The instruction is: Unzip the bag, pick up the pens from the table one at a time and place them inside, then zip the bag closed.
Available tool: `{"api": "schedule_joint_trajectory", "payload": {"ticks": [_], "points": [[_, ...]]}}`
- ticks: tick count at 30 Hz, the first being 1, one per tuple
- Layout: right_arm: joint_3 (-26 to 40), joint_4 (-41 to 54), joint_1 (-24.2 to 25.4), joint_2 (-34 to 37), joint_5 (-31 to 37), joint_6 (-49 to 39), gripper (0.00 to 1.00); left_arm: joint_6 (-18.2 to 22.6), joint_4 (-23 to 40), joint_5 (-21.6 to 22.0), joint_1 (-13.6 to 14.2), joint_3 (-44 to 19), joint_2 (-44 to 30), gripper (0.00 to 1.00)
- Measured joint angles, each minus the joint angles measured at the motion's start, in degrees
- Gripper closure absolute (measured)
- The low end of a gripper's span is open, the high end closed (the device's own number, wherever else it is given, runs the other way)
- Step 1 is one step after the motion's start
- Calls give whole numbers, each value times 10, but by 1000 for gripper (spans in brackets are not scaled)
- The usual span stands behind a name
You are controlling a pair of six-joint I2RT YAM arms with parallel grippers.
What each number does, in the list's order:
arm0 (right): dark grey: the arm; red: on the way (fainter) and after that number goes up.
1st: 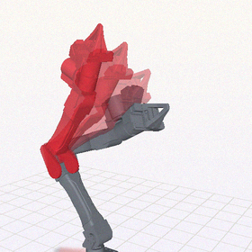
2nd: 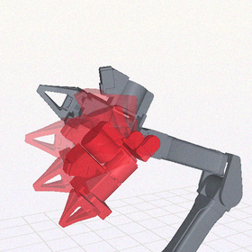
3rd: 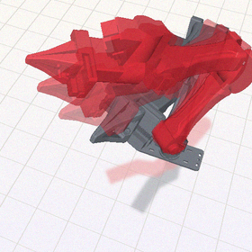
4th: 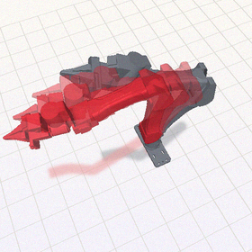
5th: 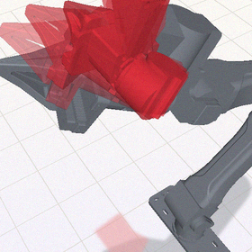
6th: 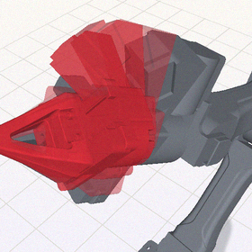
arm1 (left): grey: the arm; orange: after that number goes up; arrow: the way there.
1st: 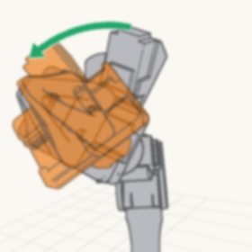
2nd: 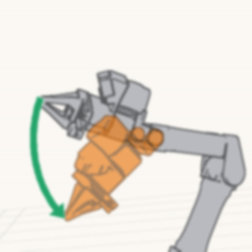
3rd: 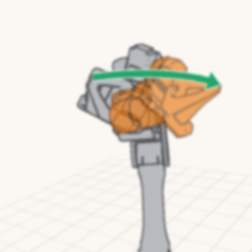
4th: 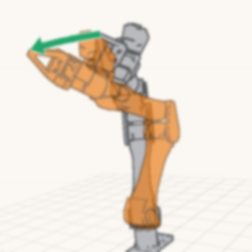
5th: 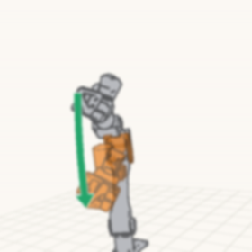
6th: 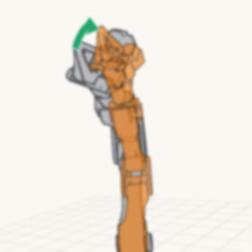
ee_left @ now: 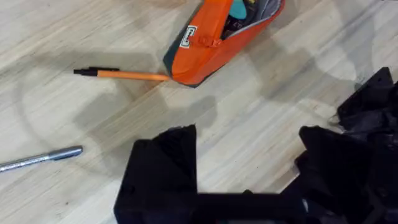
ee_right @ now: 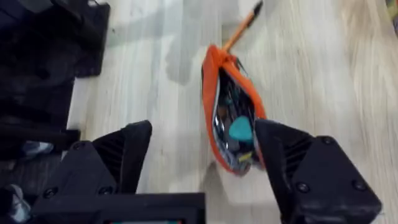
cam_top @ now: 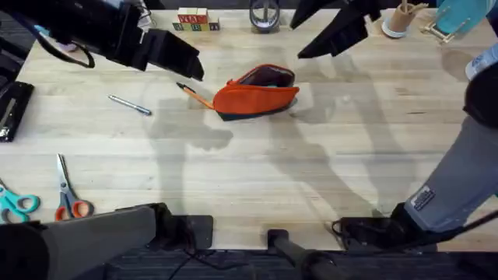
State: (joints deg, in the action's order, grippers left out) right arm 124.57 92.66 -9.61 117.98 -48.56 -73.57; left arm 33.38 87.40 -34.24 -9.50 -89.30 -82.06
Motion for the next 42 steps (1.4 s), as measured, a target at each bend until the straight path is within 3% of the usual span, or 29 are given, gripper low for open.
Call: {"api": "schedule_joint_trajectory", "payload": {"ticks": [12, 18, 26, 35, 42], "points": [[0, 0, -24, -70, 158, 217, 4, 0, 0, 0, 0, 0, 0, 6], [0, 0, -74, -89, 257, 327, 4, 0, 0, 0, 0, 0, 0, 7], [-2, 0, -125, -104, 319, 399, 4, 0, 0, 0, 0, 0, 0, 6], [-118, -3, -121, -217, 345, 422, 4, 0, 0, 0, 0, 0, 0, 6], [-258, -59, -110, -307, 385, 476, 4, 0, 0, 0, 0, 0, 0, 6]]}}
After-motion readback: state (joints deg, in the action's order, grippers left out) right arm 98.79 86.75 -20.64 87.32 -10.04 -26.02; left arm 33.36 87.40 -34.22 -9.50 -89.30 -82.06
